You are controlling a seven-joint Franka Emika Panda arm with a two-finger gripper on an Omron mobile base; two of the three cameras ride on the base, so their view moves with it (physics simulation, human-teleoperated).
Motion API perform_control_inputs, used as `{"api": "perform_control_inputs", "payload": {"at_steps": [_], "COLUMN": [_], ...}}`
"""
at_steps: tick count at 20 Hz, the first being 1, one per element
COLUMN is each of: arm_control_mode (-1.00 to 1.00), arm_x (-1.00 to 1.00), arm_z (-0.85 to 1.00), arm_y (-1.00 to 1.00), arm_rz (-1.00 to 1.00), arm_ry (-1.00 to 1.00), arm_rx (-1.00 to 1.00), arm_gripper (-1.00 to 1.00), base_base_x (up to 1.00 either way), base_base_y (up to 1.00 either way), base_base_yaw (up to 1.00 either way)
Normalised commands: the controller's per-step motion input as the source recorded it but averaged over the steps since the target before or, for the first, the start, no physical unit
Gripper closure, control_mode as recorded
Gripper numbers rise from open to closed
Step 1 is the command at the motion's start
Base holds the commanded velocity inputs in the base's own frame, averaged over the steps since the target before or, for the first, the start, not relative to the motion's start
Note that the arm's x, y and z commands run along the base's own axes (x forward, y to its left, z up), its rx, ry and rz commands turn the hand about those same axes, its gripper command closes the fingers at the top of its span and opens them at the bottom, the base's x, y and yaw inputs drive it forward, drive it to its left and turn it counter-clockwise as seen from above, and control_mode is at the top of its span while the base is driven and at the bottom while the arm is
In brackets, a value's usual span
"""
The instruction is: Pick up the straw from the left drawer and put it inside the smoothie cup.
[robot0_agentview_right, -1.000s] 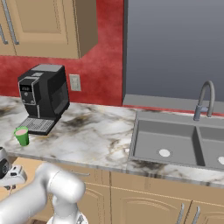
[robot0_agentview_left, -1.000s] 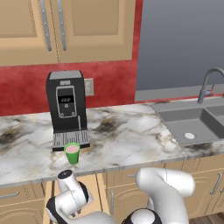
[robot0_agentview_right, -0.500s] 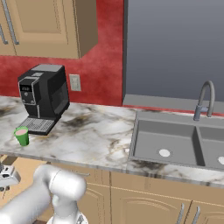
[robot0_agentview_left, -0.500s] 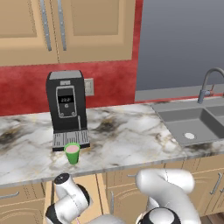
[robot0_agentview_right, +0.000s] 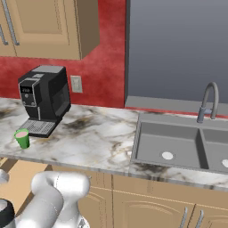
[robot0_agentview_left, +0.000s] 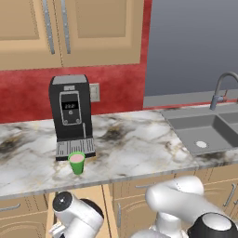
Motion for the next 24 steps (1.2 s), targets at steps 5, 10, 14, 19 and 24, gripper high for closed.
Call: {"api": "perform_control_inputs", "payload": {"at_steps": [5, 10, 14, 19, 24], "arm_control_mode": [-1.00, -1.00, -1.00, -1.00, -1.00], "arm_x": [-0.01, -0.01, -0.10, -0.05, -0.02], "arm_z": [1.00, 1.00, 1.00, 1.00, 0.50], "arm_y": [0.00, 0.00, 0.00, 0.00, -0.01], "arm_rz": [0.00, 0.00, 0.00, 0.02, 0.08], "arm_ry": [-0.22, -0.09, -0.01, 0.00, -0.01], "arm_rx": [0.00, 0.00, 0.00, 0.00, 0.03], "arm_gripper": [1.00, 1.00, 1.00, 1.00, 1.00], "base_base_x": [0.00, 0.00, 0.00, 0.00, 0.00], "base_base_y": [0.00, 0.00, 0.00, 0.00, 0.00], "base_base_yaw": [0.00, 0.00, 0.00, 0.00, 0.00]}}
